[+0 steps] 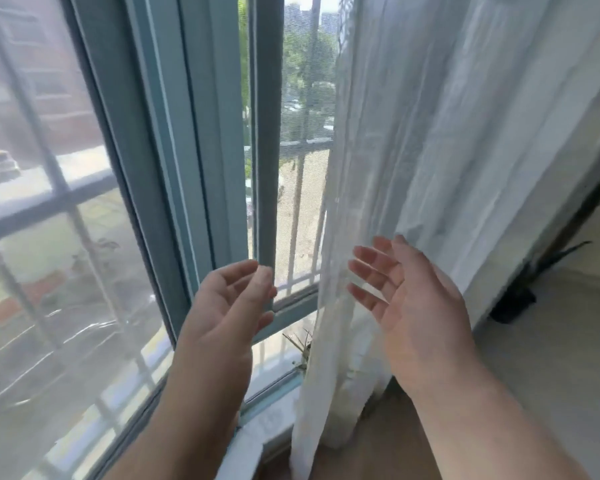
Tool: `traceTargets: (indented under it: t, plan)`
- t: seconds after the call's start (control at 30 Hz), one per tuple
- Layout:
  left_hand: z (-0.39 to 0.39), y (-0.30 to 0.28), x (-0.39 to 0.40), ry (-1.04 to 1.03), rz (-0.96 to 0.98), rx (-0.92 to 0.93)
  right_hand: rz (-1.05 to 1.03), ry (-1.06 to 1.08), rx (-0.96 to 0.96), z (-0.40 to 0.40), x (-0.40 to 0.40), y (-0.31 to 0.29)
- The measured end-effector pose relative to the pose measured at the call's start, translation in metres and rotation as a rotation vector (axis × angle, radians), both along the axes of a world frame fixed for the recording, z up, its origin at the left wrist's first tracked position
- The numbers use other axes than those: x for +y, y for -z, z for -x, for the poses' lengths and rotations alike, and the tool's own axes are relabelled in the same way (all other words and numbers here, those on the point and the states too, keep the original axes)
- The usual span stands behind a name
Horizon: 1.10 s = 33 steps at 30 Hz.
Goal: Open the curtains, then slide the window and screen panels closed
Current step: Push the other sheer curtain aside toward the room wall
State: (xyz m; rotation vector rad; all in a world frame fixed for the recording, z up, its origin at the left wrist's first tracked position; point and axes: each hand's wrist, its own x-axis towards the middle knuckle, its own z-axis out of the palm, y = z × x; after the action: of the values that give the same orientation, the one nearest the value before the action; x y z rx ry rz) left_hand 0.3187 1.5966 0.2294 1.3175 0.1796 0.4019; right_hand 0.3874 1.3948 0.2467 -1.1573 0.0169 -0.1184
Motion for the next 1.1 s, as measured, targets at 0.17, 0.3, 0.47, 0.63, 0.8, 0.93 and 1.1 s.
traceTargets:
  t: [0.17,0.3,0.47,0.63,0.8,0.93,1.1]
  plan:
    - [-0.040,0.014,-0.001,0.123,0.002,0.053,0.020,0.159,0.063,-0.002,-0.007,0.021]
    - [-0.070,0.012,-0.003,0.192,-0.008,0.076,0.003,0.271,0.078,-0.011,-0.015,0.024]
    - [-0.118,-0.017,-0.008,0.171,-0.027,0.004,0.049,0.312,0.067,-0.035,-0.015,0.028]
    - [-0.156,-0.061,-0.022,0.188,-0.100,-0.071,0.255,0.325,0.023,-0.054,-0.002,0.039]
    - [-0.192,-0.111,-0.043,0.226,-0.248,-0.214,0.516,0.398,-0.014,-0.074,0.021,0.049]
    - [-0.219,-0.135,-0.056,0.240,-0.323,-0.284,0.648,0.445,-0.067,-0.094,0.036,0.049]
    - [-0.239,-0.149,-0.075,0.227,-0.417,-0.362,0.789,0.616,-0.104,-0.118,0.051,0.042]
